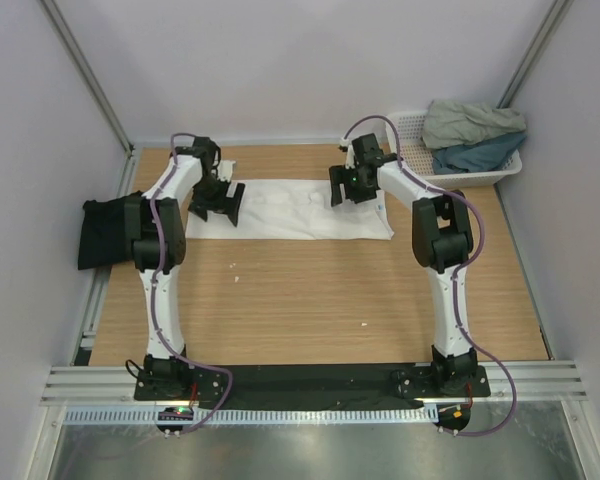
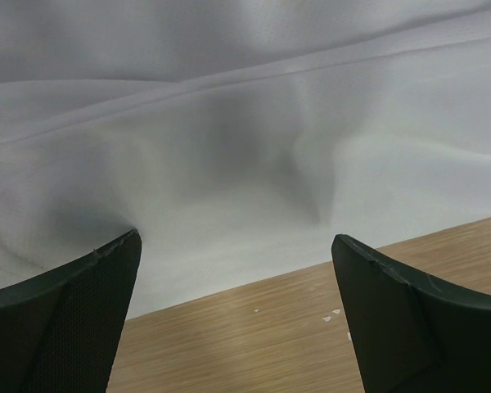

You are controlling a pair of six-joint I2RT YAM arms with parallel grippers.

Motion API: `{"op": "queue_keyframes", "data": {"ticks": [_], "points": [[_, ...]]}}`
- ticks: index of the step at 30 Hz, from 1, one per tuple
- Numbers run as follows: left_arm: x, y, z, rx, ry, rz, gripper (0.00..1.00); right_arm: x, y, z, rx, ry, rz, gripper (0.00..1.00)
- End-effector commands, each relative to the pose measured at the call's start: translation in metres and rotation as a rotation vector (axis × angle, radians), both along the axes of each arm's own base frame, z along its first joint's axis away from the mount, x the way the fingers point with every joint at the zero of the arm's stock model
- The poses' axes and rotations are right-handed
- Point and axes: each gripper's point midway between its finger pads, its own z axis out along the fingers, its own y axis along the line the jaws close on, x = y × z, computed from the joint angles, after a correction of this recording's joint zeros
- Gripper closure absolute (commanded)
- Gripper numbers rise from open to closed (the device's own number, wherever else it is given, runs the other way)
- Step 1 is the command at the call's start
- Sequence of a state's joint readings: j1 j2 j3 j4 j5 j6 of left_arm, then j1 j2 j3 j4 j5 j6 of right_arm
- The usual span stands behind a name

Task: Fold and stack the t-shirts
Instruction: Fold the tshirt

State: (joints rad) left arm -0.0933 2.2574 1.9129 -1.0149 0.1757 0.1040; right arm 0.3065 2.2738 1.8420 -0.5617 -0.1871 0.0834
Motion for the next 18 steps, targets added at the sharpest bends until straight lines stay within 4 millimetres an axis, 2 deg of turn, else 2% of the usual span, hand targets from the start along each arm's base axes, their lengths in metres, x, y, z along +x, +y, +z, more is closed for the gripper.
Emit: {"op": "queue_keyframes", "data": {"ticks": [1, 6, 9, 10, 12, 13, 15, 16, 18], "points": [[-0.009, -0.003, -0.004, 0.022, 0.064, 0.010, 0.00, 0.012, 0.011, -0.002, 0.034, -0.004, 0.003, 0.21], [-0.028, -0.008, -0.011, 0.071, 0.109, -0.039, 0.00, 0.021, 0.019, -0.015, 0.055, 0.014, 0.005, 0.21], [-0.043, -0.014, -0.007, 0.107, 0.121, -0.096, 0.00, 0.031, 0.023, -0.012, 0.071, -0.011, 0.004, 0.21], [-0.052, -0.013, -0.009, 0.121, 0.140, -0.105, 0.01, 0.038, 0.026, -0.010, 0.076, -0.024, 0.003, 0.20], [-0.063, -0.021, 0.001, 0.125, 0.132, -0.132, 0.01, 0.046, 0.030, -0.010, 0.087, -0.043, 0.004, 0.20], [-0.076, -0.021, -0.003, 0.136, 0.160, -0.145, 0.00, 0.054, 0.032, -0.008, 0.098, -0.057, -0.002, 0.20], [-0.088, -0.029, 0.006, 0.158, 0.146, -0.193, 0.00, 0.062, 0.037, -0.005, 0.116, -0.076, -0.004, 0.20], [-0.099, -0.028, 0.003, 0.185, 0.161, -0.213, 0.00, 0.069, 0.040, 0.002, 0.132, -0.098, -0.004, 0.21], [-0.115, -0.035, 0.008, 0.209, 0.157, -0.267, 0.00, 0.075, 0.046, -0.001, 0.152, -0.103, -0.009, 0.20]]}}
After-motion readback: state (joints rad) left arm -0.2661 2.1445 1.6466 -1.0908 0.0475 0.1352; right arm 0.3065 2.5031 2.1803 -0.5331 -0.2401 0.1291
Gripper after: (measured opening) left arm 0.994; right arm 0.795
